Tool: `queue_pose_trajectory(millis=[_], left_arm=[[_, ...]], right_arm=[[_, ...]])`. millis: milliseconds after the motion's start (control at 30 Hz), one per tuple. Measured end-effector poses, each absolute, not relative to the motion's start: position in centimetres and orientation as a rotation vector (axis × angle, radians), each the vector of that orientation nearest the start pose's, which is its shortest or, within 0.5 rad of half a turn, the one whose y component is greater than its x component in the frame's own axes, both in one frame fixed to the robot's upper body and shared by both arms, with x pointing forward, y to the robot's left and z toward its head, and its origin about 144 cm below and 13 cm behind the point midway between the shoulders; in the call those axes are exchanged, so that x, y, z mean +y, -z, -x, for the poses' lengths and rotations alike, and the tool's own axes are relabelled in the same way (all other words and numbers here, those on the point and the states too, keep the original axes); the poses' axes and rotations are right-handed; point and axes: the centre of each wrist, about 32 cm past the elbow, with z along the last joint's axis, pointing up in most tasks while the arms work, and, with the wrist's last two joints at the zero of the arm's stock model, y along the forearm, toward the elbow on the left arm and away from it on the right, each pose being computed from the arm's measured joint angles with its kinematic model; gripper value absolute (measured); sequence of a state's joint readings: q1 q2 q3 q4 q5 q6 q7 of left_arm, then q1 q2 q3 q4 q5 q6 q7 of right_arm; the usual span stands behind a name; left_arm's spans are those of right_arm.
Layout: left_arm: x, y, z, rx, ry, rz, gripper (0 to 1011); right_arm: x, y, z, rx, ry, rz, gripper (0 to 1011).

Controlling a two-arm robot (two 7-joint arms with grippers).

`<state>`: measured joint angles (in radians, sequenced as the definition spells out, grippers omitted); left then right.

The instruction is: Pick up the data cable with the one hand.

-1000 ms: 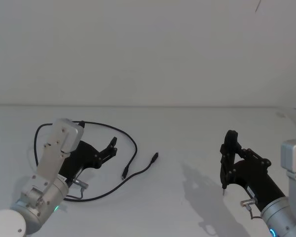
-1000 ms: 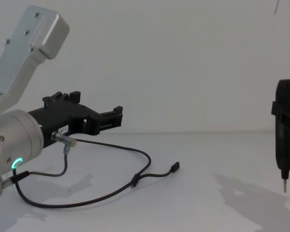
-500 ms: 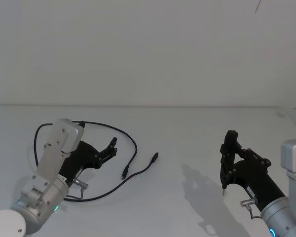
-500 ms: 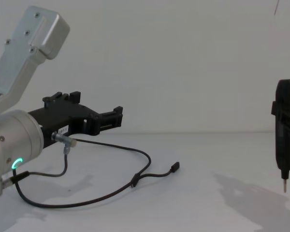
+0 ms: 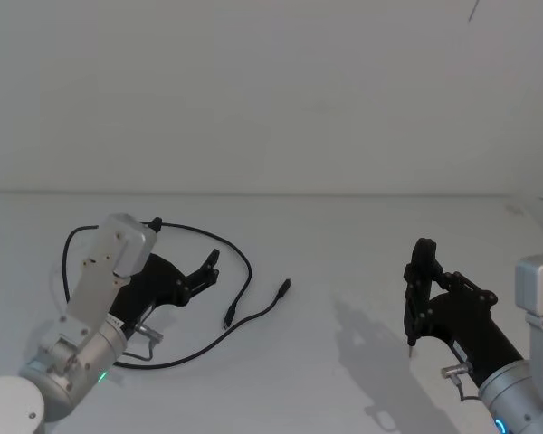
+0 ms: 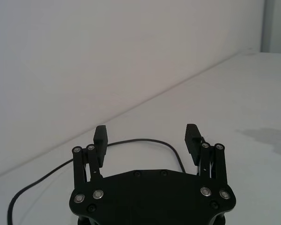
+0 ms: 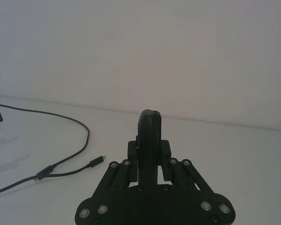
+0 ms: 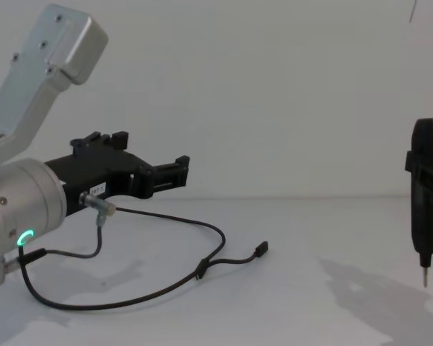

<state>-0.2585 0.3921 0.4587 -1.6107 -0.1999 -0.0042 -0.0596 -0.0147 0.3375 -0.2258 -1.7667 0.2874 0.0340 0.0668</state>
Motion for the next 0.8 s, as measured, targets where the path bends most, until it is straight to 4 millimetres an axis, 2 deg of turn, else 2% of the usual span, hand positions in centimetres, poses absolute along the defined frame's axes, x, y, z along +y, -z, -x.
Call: queue_pose_trajectory(millis=[500, 800], left_arm=[[20.8, -120.8, -51.5, -0.280, -0.880, -0.116, 1002], [20.8, -119.8, -52.6, -0.220, -0.754, -0.189, 1001]], right_arm=[[-23.7, -118.9, -44.3, -0.075, 1.229, -0.026, 279], [-23.7, -118.9, -44.3, -0.075, 1.229, -0.026, 279]])
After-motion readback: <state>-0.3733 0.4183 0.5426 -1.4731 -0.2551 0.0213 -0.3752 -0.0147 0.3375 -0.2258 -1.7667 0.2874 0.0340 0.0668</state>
